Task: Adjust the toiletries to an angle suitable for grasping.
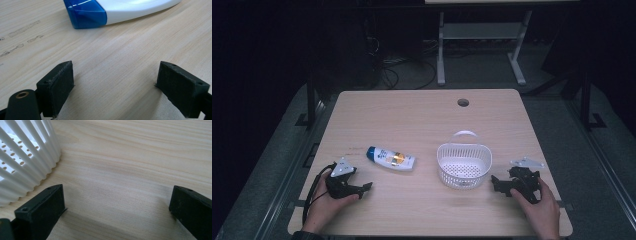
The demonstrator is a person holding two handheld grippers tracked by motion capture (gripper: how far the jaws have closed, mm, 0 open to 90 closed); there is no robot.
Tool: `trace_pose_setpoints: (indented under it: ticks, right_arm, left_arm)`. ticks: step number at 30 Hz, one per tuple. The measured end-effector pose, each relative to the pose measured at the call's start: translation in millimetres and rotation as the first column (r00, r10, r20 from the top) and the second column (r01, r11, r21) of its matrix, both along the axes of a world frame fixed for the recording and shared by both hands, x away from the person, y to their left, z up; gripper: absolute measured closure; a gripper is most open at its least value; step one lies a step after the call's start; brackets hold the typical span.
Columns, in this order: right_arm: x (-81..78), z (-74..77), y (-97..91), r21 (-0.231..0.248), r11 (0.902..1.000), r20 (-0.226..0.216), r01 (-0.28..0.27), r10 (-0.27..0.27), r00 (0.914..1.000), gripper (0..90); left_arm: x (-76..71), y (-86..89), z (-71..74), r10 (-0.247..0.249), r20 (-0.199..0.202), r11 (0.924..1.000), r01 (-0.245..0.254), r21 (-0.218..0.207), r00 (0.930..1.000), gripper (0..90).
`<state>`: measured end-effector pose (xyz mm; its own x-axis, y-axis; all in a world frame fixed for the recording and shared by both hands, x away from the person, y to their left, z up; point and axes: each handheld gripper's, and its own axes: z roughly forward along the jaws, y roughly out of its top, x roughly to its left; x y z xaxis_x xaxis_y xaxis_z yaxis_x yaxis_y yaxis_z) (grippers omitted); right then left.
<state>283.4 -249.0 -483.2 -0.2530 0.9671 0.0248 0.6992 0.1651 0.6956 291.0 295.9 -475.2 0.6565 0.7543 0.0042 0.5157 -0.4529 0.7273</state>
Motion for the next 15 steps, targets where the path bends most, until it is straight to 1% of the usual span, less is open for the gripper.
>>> trace_pose_setpoints:
  ticks: [10,13,14,15]
  right_arm:
    - [0.0,0.0,0.0,0.0,1.0,0.001,0.0,0.0,1.0,0.0]
    - [0.0,0.0,0.0,0.001,1.0,0.0,0.0,0.0,1.0,0.0]
    - [0.0,0.0,0.0,0.0,1.0,0.001,0.0,0.0,1.0,0.0]
    - [0.0,0.0,0.0,0.0,1.0,0.0,0.0,0.0,1.0,0.0]
  left_arm:
    - [1.0,-0.2,0.3,-0.001,0.0,1.0,0.001,0.005,1.0,13.6]
    - [1.1,-0.5,0.2,0.001,0.002,1.0,-0.001,0.0,1.0,14.1]
    - [1.2,-0.6,0.6,0.001,0.002,1.0,-0.001,0.001,1.0,14.8]
    - [1.3,-0.9,1.2,-0.004,0.002,1.0,0.004,0.0,1.0,19.3]
